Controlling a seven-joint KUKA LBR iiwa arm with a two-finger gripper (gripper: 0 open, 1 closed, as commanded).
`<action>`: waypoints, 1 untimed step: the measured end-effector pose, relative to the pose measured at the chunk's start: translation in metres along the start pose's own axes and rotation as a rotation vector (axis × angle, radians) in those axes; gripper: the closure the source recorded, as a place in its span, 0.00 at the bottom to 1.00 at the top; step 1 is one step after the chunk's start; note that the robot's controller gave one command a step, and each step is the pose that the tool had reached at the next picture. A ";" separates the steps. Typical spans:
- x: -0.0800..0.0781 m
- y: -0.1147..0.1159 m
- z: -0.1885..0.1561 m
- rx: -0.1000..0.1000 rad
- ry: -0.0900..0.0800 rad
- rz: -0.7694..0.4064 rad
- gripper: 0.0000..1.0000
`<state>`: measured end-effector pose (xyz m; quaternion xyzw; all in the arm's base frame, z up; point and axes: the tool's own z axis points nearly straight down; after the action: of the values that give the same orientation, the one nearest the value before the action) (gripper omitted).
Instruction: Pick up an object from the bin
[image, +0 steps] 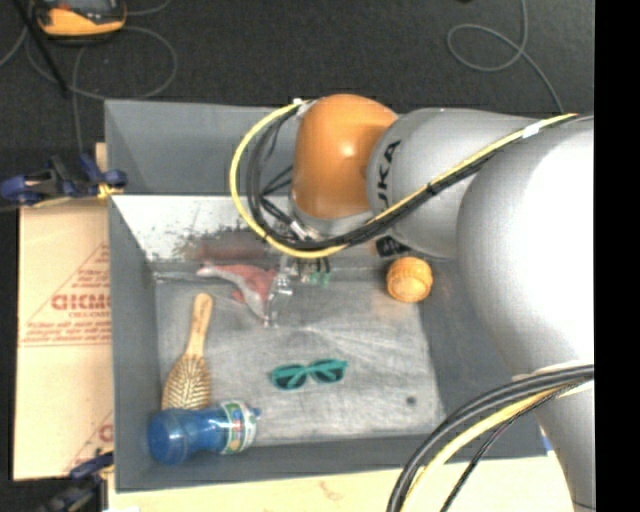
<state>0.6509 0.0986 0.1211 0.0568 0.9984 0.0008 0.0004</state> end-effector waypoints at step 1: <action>-0.004 -0.011 0.007 0.000 -0.003 0.179 0.00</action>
Offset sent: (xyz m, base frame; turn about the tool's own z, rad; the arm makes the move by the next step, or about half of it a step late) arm -0.0038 0.0066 -0.0511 0.1949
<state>0.6535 0.0868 0.1139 0.1457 0.9893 0.0009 0.0017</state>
